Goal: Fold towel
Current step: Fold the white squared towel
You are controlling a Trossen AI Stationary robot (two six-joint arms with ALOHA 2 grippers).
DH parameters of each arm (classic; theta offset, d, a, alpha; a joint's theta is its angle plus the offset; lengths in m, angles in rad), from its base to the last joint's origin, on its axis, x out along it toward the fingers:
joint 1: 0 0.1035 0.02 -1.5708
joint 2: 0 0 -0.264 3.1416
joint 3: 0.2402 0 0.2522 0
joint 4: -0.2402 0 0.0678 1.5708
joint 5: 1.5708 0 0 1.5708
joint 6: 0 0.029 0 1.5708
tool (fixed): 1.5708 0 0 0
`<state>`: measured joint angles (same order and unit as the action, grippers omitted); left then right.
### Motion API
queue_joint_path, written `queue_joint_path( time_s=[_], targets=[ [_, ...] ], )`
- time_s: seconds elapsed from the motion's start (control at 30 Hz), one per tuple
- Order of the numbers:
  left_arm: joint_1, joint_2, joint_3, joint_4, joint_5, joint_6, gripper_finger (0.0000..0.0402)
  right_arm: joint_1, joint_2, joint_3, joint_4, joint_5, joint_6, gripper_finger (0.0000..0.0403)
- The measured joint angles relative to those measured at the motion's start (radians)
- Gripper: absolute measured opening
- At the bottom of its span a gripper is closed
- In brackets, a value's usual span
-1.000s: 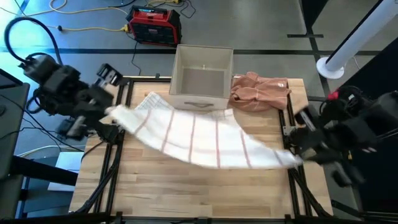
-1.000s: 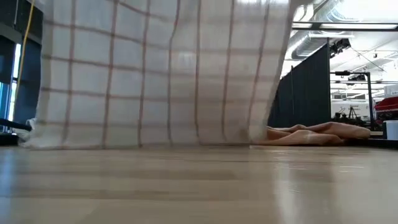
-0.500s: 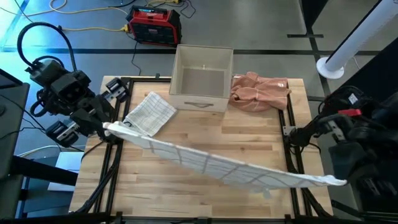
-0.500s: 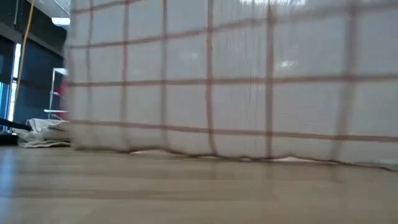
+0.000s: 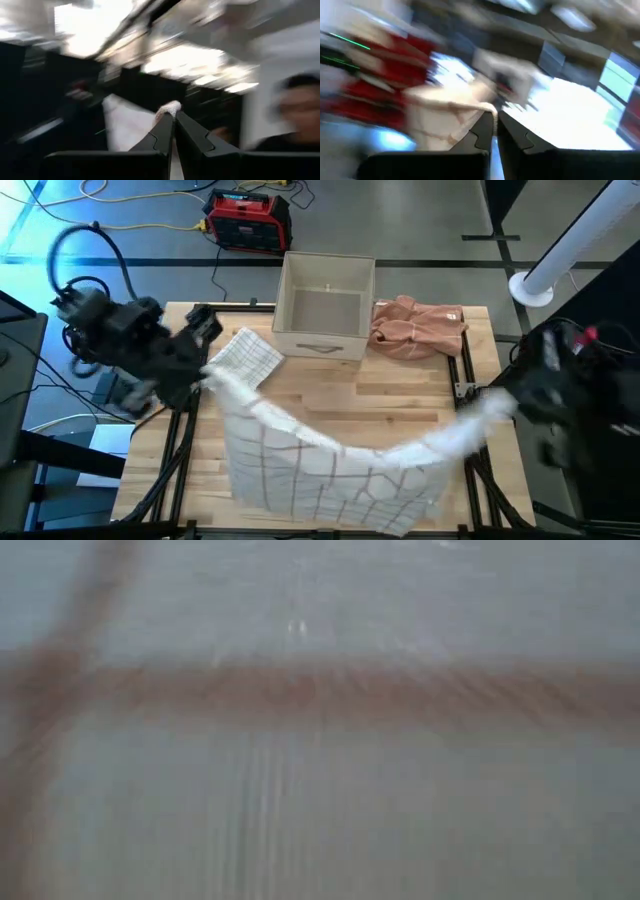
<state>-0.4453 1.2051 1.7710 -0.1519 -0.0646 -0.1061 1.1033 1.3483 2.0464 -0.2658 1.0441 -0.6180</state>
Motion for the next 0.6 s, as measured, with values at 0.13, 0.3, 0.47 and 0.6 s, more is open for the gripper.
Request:
queue_joint_path(
  time_s=[0.13,0.3,0.47,0.6],
  targets=[
    [0.001,-0.007,0.0,-0.245,-0.33,0.11,0.0007,-0.092,-0.004,0.0,-0.225,0.33,0.273,0.0],
    [0.046,-0.009,-0.022,-0.438,-0.524,0.198,0.0007,-0.188,-0.035,0.0,-0.833,0.362,0.92,0.0],
    [0.144,-0.003,-0.06,-0.62,-0.535,0.205,0.0007,-0.267,-0.027,-0.027,-1.29,0.339,1.492,0.0],
    [0.228,-0.001,-0.129,-0.736,-0.567,0.173,0.0007,-0.321,-0.059,-0.147,-1.163,0.274,1.28,0.0]
  ],
)
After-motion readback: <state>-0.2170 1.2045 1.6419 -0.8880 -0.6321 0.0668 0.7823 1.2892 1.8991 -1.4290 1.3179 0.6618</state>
